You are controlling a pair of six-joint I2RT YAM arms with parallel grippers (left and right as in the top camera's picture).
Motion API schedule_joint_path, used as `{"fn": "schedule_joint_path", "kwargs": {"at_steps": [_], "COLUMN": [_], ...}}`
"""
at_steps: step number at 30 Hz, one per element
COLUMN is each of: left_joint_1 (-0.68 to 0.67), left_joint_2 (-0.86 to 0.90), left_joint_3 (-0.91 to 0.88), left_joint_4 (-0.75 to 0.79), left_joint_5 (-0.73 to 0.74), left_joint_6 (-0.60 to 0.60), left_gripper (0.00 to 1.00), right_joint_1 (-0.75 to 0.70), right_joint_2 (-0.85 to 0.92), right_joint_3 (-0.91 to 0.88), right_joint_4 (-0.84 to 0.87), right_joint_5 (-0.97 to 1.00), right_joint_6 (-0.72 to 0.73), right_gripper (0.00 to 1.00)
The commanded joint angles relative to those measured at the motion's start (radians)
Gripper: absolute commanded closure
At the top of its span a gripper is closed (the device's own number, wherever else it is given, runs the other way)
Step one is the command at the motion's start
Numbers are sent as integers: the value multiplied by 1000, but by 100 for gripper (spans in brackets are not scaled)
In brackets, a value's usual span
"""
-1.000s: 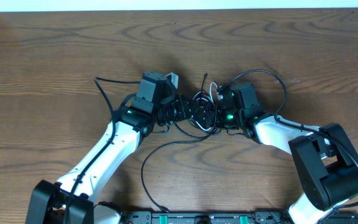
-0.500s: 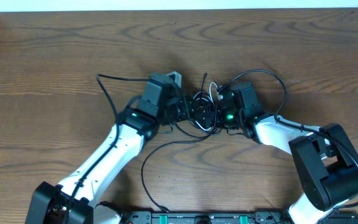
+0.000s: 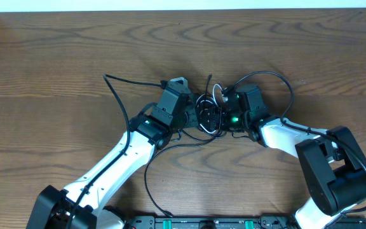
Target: Untangle cables
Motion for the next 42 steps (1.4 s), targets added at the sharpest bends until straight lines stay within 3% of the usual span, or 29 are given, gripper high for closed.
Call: {"fn": "schedule_joint_path", "kwargs": {"at_steps": [1,8,17,28,42], "left_joint_1": [2,1,1,87,111], "left_joint_2": [-9,14,65,60,66], "left_joint_3": [-4,-4,-4,-4,-5], "left_joint_4": [-3,-2,-2,-75,-157], "left_joint_5": [-46,-23,-2,-36,-77], "left_joint_6": [8,-2,-10,6,5], "left_gripper": [76,75,92,92,92], "right_joint_1": [-3,-3,-3,-3,-4], "right_joint_2": [34,34,34,33,-55], "right_joint_3": [-27,-27,-27,-26,-26], "right_joint_4": [-28,-28,-31,-34,15], "right_joint_5": [130,130,130,126,-116], "right_joint_6": [-26,-26,-26,-26,-217], "right_gripper": [29,29,29,38,28]}}
